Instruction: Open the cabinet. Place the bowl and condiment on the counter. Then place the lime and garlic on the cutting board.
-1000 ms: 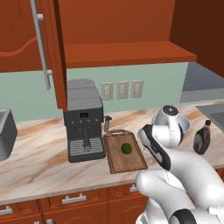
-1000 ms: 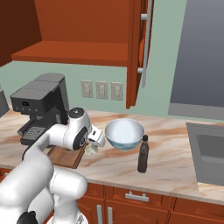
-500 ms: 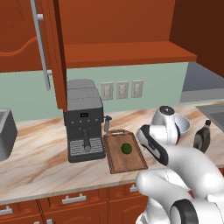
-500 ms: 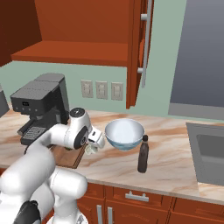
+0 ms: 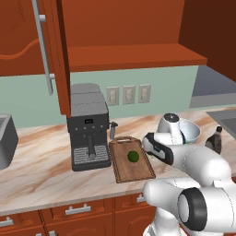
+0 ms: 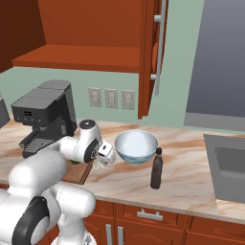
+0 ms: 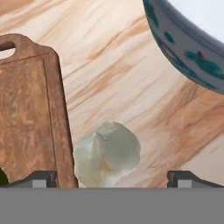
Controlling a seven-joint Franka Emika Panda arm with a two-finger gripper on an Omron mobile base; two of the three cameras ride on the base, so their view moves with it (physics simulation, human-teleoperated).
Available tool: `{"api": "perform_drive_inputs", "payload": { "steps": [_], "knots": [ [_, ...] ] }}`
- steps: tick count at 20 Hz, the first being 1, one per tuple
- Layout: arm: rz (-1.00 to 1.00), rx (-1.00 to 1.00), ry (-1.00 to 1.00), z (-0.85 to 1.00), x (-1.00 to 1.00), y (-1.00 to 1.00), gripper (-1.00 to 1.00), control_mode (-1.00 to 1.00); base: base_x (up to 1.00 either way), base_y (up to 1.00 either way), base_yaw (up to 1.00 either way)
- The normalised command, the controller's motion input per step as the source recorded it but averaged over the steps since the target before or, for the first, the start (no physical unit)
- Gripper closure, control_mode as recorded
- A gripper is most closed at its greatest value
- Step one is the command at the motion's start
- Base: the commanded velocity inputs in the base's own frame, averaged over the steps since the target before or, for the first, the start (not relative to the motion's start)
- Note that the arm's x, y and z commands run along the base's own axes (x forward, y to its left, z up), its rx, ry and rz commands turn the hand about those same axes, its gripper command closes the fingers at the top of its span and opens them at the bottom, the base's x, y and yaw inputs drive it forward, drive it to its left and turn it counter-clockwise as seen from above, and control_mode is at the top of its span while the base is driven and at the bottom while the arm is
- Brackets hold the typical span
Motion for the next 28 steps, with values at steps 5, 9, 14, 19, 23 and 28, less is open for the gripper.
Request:
{"api": "perform_drive_inputs", "payload": {
  "steps": [5,9,14,19,23,28],
  "knots": [
    [-0.01,0.0,0.0,-0.36,0.03,0.0,-1.0,-1.0,0.0,0.0,0.0],
    [-0.02,0.0,0.0,-0.35,0.01,0.0,-1.0,-1.0,0.0,0.0,0.0],
    [-0.02,0.0,0.0,-0.31,0.02,0.0,-1.0,-1.0,0.0,0.0,0.0],
    [-0.02,0.0,0.0,-0.27,0.01,0.0,-1.0,-1.0,0.0,0.0,0.0],
    [0.0,0.0,0.0,-0.1,0.0,0.01,1.0,-1.0,0.0,0.0,0.0],
    [0.0,0.0,0.0,0.0,0.0,0.0,1.0,-1.0,0.0,0.0,0.0]
  ]
}}
